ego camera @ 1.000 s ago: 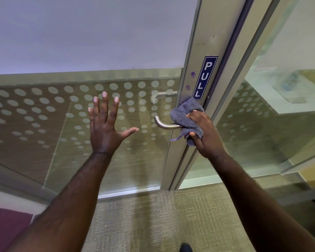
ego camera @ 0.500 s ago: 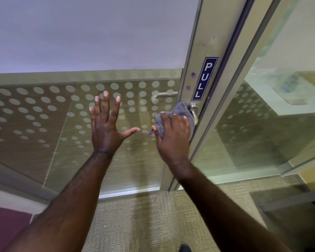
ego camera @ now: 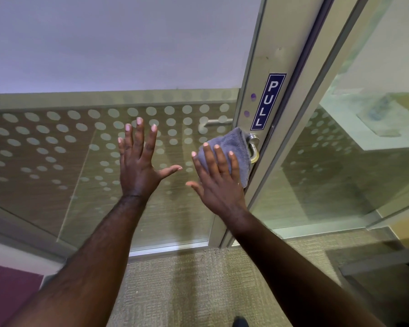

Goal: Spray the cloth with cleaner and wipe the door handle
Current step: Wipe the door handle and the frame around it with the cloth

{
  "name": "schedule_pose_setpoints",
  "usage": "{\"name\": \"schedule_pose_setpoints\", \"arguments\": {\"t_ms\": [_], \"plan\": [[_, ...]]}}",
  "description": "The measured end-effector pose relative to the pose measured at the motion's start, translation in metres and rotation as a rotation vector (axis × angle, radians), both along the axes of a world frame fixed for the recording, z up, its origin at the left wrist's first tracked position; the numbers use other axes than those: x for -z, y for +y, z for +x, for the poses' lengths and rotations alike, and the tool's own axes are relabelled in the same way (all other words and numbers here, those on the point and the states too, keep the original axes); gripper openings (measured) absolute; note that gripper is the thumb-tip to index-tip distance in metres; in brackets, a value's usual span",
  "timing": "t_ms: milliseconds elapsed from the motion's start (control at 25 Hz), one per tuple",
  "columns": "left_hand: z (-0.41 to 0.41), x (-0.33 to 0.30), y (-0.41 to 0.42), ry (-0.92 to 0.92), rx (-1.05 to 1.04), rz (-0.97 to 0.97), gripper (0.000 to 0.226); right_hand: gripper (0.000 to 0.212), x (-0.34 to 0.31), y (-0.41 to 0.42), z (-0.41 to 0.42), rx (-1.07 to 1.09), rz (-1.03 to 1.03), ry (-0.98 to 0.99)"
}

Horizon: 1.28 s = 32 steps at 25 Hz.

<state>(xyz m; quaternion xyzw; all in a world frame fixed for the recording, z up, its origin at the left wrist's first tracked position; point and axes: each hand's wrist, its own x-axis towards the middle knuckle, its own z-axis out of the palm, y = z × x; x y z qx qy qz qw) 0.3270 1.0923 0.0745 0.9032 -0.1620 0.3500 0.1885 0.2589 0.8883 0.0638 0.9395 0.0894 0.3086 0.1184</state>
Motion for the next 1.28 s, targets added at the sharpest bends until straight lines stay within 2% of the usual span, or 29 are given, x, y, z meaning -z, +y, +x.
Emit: {"name": "schedule_pose_setpoints", "arguments": {"t_ms": [120,240,400,600,760,880,1000,1120,1280], "plan": [[0.001,0.001,-0.003,0.002,-0.008,-0.003,0.116,0.077,-0.016,-0.002,0.003,0.003,0.252,-0.007],[0.001,0.001,-0.004,0.012,-0.008,-0.010,0.117,0.075,-0.020,-0.008,0.003,0.078,0.326,-0.008],[0.001,0.000,-0.002,-0.006,-0.012,-0.005,0.116,0.061,-0.014,0.007,0.005,0.122,0.430,-0.056],[0.000,0.000,-0.004,0.000,-0.005,-0.003,0.114,0.054,-0.015,0.032,0.012,0.151,0.395,-0.066],[0.001,0.001,-0.003,0.001,-0.002,-0.008,0.112,0.056,-0.019,0.026,0.007,0.157,0.406,0.054],[0.002,0.001,-0.001,-0.005,-0.011,-0.011,0.115,0.052,-0.018,0.007,0.001,0.187,0.383,0.029],[0.001,-0.001,-0.001,-0.005,-0.016,-0.014,0.114,0.067,-0.014,0.000,0.004,0.223,0.404,0.033],[0.001,-0.001,-0.002,-0.010,-0.013,-0.019,0.113,0.063,-0.009,0.015,0.008,0.265,0.407,-0.041],[0.002,0.001,-0.004,-0.010,-0.001,-0.018,0.113,0.061,-0.005,0.020,0.011,0.270,0.311,-0.092]]}}
